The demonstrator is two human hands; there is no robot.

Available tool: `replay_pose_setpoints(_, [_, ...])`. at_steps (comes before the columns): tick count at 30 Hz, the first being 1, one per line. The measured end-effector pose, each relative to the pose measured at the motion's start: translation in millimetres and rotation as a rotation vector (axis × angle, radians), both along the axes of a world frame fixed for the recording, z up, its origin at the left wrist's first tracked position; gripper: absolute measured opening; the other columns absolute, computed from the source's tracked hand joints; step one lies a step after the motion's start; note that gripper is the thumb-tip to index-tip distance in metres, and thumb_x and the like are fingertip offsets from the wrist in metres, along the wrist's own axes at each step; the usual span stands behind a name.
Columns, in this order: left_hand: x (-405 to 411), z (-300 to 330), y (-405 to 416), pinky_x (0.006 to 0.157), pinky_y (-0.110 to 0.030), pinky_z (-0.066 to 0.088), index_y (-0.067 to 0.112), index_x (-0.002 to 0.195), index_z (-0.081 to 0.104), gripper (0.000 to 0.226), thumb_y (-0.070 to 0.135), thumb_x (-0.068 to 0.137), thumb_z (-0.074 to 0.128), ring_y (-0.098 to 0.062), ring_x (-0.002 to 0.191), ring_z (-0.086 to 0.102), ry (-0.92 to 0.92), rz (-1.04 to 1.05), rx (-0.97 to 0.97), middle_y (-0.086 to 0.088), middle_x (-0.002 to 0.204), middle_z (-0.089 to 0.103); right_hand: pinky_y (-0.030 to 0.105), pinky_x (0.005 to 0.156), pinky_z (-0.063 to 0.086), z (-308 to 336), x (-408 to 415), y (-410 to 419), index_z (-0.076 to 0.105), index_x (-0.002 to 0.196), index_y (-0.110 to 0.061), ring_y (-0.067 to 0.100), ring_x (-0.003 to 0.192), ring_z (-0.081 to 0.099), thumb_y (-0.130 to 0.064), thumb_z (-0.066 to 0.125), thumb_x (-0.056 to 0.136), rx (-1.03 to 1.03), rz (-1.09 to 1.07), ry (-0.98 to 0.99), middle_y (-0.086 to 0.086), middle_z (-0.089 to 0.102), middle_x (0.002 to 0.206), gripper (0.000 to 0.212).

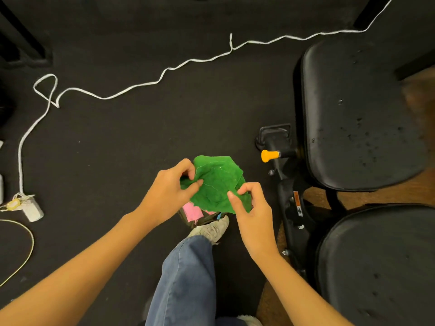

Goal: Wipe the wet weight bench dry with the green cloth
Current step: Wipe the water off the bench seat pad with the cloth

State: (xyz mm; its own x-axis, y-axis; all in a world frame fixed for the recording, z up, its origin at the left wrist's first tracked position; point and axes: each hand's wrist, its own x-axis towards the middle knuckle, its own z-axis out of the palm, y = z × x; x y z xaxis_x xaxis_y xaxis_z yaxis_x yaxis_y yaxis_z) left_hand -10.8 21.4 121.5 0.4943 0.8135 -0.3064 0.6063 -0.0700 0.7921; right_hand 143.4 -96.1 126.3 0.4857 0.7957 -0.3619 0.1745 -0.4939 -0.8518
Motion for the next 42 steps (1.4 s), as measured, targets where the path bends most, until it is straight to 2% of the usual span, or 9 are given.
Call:
replay_pose_setpoints(5, [40,71,19,0.081,-0.006,0.04,0.021,0.098,0.054,0.019,0.023,0.086,0.069,0.003,0.093,0.059,-0.124,0.005,0.078,0.015,0.093,0.063,0.037,0.079,0.051,63,37,9,0.05,0.096,-0.034,0.014,0.09,0.059,-0.023,0.061,0.092,0.152,-0.125,0.005,-0.009,0.057,0.094,0.017])
replay_pose_setpoints(8, [84,101,23,0.086,-0.005,0.036,0.022,0.107,0.058,0.019,0.018,0.089,0.066,0.005,0.1,0.056,-0.212,-0.041,0.13,0.017,0.102,0.062,0.025,0.091,0.047,97,63,16,0.054,0.108,-0.032,0.004,0.108,0.055,-0.019,0.059,0.094,0.223,-0.241,-0.085,-0.016,0.057,0.109,0.02])
replay_pose_setpoints(13, [167,124,19,0.089,-0.006,0.036,0.015,0.097,0.069,0.016,0.004,0.089,0.062,0.003,0.099,0.056,-0.335,-0.04,0.194,0.004,0.102,0.061,0.007,0.085,0.038,129,118,14,0.063,0.107,-0.021,-0.002,0.103,0.054,-0.012,0.056,0.095,0.261,-0.442,-0.26,-0.007,0.058,0.108,0.016])
replay_pose_setpoints(18, [243,141,-8,0.094,-0.033,0.046,0.017,0.116,0.064,0.029,0.005,0.092,0.056,-0.012,0.105,0.06,-0.327,-0.04,0.11,0.002,0.111,0.066,0.024,0.095,0.044,128,172,-1,0.061,0.109,-0.027,0.006,0.108,0.054,-0.034,0.056,0.094,0.13,-0.66,-0.232,-0.004,0.058,0.116,0.017])
replay_pose_setpoints(20, [266,149,-23,0.093,-0.041,0.046,0.026,0.133,0.049,0.042,0.009,0.094,0.052,-0.02,0.109,0.06,-0.282,-0.114,0.049,0.001,0.117,0.065,0.04,0.097,0.047,125,190,-4,0.056,0.113,-0.032,0.014,0.112,0.055,-0.06,0.06,0.083,0.04,-0.778,-0.079,-0.004,0.055,0.123,0.041])
replay_pose_setpoints(23, [294,154,-42,0.088,-0.047,0.047,0.034,0.143,0.029,0.056,0.01,0.096,0.048,-0.024,0.107,0.059,-0.247,-0.258,-0.011,0.001,0.124,0.061,0.044,0.094,0.05,125,213,-5,0.048,0.117,-0.03,0.018,0.113,0.056,-0.077,0.062,0.064,-0.016,-0.855,0.029,0.001,0.048,0.13,0.072])
replay_pose_setpoints(31, [323,126,-54,0.082,-0.037,0.056,0.041,0.146,0.018,0.074,0.006,0.092,0.055,-0.013,0.088,0.066,-0.384,-0.388,-0.391,0.001,0.124,0.061,0.037,0.088,0.053,111,257,7,0.051,0.115,-0.023,0.018,0.106,0.06,-0.014,0.063,0.087,0.037,-0.943,-0.117,0.002,0.057,0.117,0.032])
replay_pose_setpoints(39, [320,86,33,0.088,-0.026,0.041,0.018,0.114,0.061,0.025,0.007,0.092,0.052,-0.023,0.104,0.052,-0.242,-0.123,0.094,0.016,0.102,0.048,0.03,0.084,0.036,80,296,15,0.056,0.117,-0.018,0.021,0.108,0.047,-0.013,0.05,0.096,-0.188,-0.736,-0.358,0.003,0.051,0.12,0.023])
replay_pose_setpoints(42, [321,68,68,0.091,-0.026,0.036,0.014,0.113,0.059,0.024,0.007,0.091,0.053,-0.021,0.111,0.043,-0.146,-0.044,0.275,0.01,0.109,0.048,0.047,0.103,0.027,64,299,10,0.057,0.116,-0.022,0.031,0.129,0.033,-0.025,0.05,0.097,-0.402,-0.639,-0.458,0.007,0.042,0.138,0.021])
